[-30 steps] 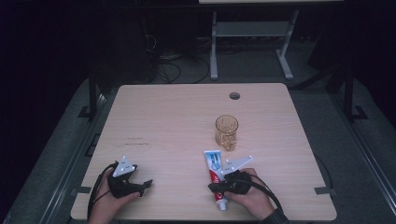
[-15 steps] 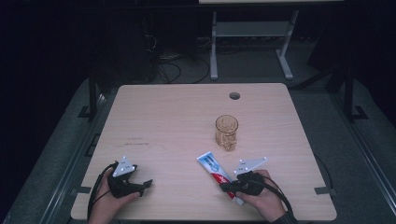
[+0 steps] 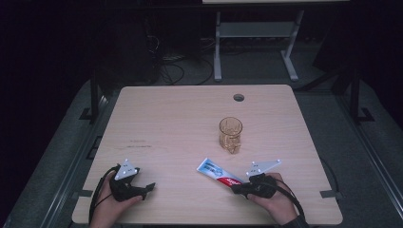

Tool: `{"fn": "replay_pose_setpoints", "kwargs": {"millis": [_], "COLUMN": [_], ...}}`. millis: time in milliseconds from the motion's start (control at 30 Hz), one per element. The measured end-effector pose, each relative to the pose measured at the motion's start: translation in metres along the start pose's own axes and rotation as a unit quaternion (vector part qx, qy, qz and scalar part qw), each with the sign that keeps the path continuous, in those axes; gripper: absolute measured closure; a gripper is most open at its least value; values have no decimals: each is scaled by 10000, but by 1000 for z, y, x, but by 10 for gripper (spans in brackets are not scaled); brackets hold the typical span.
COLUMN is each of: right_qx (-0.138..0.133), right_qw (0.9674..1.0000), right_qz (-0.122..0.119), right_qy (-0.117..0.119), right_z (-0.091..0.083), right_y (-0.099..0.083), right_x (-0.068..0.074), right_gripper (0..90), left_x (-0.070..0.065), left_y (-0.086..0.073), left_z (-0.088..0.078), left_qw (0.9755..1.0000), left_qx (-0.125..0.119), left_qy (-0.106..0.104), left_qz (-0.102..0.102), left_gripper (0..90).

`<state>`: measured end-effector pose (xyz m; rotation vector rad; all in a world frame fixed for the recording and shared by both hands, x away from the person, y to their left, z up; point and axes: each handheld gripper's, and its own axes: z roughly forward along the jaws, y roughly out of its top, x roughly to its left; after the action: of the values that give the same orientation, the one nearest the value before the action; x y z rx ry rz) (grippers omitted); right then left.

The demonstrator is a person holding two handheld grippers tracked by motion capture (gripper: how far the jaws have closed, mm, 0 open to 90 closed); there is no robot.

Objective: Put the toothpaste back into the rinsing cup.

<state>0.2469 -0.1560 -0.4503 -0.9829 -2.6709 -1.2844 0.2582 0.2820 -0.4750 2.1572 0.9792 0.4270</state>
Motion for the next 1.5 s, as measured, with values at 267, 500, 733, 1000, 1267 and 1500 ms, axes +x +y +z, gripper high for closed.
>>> {"fn": "replay_pose_setpoints", "kwargs": {"millis": [267, 500, 733, 1000, 1267, 1500], "right_qx": [-184, -301, -279, -174, 107, 324], "right_qw": [9998, 9994, 9989, 9983, 9978, 9966], "right_qz": [-67, -79, -171, -262, -310, -365], "right_qy": [-8, -120, -331, -481, -580, -667], "right_z": [-7, -9, -2, 8, 24, 35], "right_y": [6, 9, 16, 27, 35, 44], "right_x": [1, -1, -3, -7, -9, -10], "right_gripper": [877, 751, 586, 511, 469, 451], "left_x": [0, 0, 0, 0, 0, 0], "left_y": [0, 0, 0, 0, 0, 0], "left_z": [0, 0, 0, 0, 0, 0], "left_qw": [10000, 10000, 10000, 10000, 10000, 10000], "left_qx": [1, 1, 2, 13, 14, 16], "left_qy": [-5, -3, 0, -3, -3, -2], "left_qz": [2, 4, 4, 7, 7, 6], "left_gripper": [134, 134, 134, 134, 134, 134]}}
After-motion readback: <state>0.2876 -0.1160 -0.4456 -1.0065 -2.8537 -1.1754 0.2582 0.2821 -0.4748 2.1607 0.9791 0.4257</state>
